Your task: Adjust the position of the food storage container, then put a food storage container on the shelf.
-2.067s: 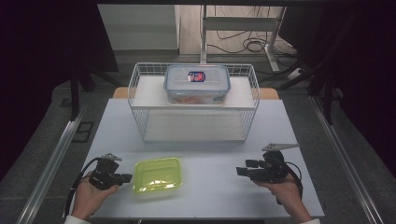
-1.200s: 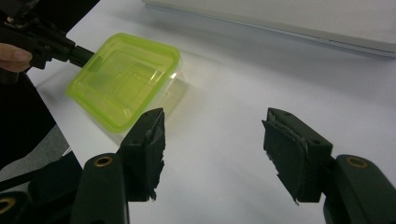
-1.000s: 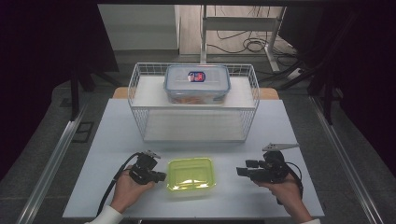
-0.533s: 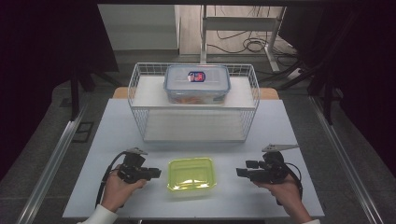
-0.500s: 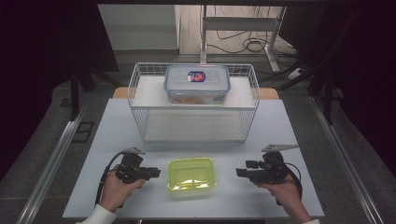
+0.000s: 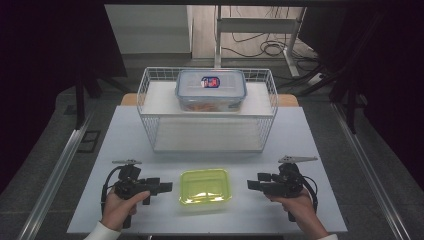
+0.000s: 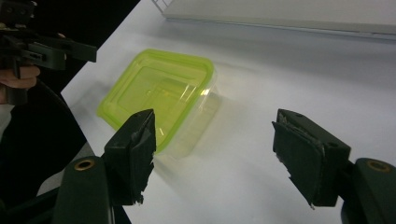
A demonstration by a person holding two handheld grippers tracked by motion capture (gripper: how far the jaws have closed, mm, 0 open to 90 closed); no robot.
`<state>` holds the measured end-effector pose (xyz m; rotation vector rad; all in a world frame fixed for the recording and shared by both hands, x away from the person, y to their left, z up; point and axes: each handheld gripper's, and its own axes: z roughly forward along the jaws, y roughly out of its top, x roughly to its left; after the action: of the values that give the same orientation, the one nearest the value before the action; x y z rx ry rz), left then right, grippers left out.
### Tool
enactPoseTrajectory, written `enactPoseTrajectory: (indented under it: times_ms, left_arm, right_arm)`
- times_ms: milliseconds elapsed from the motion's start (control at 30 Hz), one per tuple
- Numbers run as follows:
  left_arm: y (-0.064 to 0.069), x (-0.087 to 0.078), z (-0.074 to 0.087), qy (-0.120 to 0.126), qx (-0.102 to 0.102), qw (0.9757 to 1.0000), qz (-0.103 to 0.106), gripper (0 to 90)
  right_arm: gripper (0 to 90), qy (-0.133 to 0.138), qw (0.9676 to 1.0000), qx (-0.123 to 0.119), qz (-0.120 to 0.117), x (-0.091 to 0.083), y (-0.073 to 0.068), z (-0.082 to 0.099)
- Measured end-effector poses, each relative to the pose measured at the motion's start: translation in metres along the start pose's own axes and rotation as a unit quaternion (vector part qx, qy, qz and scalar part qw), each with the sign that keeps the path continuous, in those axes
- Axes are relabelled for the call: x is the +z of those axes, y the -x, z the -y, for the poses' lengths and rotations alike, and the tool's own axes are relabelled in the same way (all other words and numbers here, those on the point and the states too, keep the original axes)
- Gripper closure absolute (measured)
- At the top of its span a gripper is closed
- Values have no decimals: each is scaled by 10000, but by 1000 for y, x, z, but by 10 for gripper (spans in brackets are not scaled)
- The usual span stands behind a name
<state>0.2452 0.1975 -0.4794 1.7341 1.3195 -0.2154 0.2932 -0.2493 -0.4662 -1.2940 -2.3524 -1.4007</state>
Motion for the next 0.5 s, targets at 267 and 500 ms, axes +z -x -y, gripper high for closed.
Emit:
enactPoseTrajectory:
  times_ms: [267, 500]
  left_arm:
    - [-1, 2, 6, 154, -140, 9996, 215, 247]
    - [-4, 6, 12, 226, -222, 9987, 400, 259]
  right_arm:
    - [322, -38, 9994, 166, -293, 6, 0, 2]
    - [363, -104, 9983, 345, -455, 15, 1, 4]
